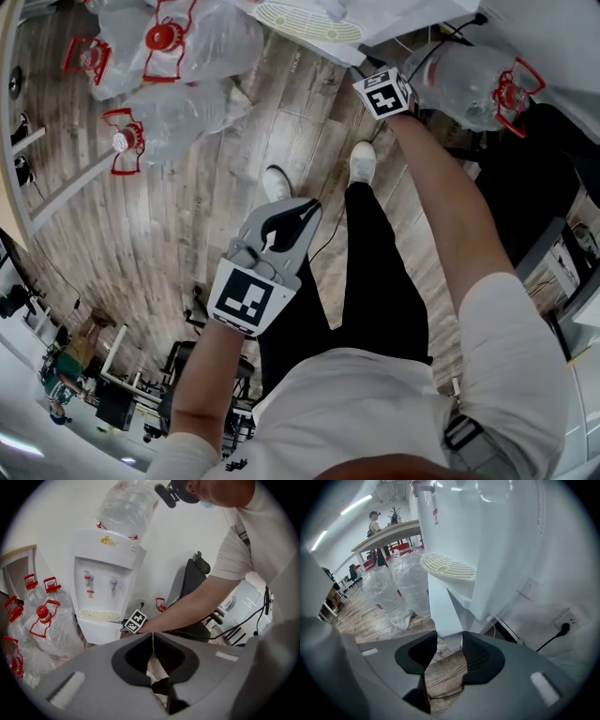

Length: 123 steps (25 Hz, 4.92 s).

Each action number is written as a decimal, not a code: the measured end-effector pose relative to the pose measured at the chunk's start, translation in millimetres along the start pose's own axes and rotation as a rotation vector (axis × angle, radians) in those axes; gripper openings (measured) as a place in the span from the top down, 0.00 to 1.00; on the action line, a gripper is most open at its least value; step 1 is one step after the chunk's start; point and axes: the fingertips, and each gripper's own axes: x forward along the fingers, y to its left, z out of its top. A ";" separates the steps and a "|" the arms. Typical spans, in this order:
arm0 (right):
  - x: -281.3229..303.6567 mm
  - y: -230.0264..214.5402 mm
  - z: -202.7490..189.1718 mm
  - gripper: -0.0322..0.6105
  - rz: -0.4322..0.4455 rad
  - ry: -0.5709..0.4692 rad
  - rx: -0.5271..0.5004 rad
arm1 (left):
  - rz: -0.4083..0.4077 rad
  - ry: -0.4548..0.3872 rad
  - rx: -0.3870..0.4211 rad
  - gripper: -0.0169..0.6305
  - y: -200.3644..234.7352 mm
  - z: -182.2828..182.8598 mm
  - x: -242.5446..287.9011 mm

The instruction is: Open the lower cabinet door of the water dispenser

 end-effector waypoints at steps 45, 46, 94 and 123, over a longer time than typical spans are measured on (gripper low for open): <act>41.6 265.6 26.9 0.79 0.011 0.075 -0.050 | 0.097 -0.166 -0.080 0.89 84.9 -148.3 -205.2; 44.1 270.9 31.4 0.80 0.018 0.072 -0.056 | 0.100 -0.169 -0.082 0.89 86.2 -151.7 -207.0; -83.9 361.4 112.0 0.88 0.131 -0.053 -0.075 | 0.012 -0.235 0.021 0.89 68.5 -119.2 -260.5; -601.3 394.7 -38.7 0.95 0.149 -0.429 -0.062 | -0.051 -0.197 0.248 0.89 -241.8 -76.8 -280.8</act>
